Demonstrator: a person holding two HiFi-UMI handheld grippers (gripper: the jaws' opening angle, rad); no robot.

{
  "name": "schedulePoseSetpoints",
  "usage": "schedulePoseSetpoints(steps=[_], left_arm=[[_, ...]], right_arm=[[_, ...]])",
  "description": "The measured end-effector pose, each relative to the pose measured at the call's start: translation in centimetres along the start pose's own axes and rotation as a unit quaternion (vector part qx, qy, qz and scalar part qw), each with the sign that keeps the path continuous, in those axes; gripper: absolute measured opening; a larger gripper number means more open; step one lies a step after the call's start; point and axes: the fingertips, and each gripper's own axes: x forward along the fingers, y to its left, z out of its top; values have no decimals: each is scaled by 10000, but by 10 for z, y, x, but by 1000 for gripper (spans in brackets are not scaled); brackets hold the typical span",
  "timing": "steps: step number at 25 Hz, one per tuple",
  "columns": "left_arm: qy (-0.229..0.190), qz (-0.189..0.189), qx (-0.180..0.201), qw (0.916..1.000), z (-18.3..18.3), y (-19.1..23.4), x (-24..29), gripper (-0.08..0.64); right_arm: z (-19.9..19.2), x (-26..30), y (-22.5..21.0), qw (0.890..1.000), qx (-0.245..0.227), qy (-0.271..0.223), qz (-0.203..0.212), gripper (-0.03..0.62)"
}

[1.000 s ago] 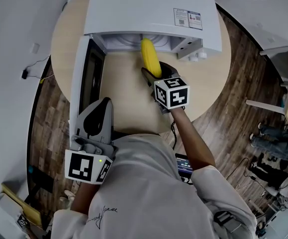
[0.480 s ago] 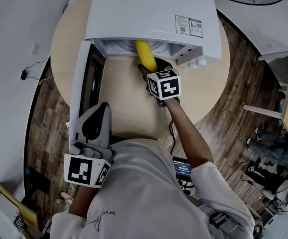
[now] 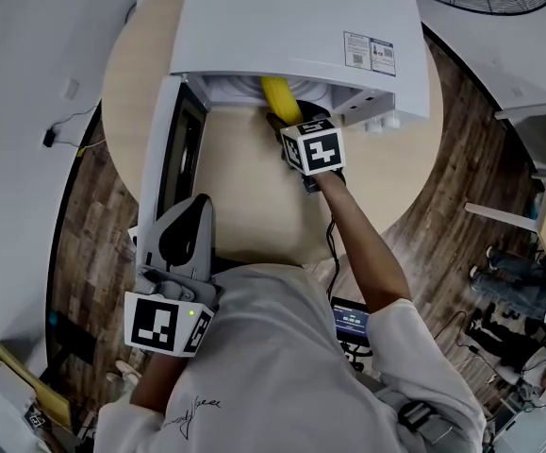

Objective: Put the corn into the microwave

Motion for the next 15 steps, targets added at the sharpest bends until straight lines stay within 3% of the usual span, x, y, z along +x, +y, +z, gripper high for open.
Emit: schedulePoseSetpoints(steps=[15], left_arm=[[46, 58, -16, 10000, 2, 8, 1, -12]], right_arm=[[25, 28, -17, 9999, -65, 39, -103, 259]])
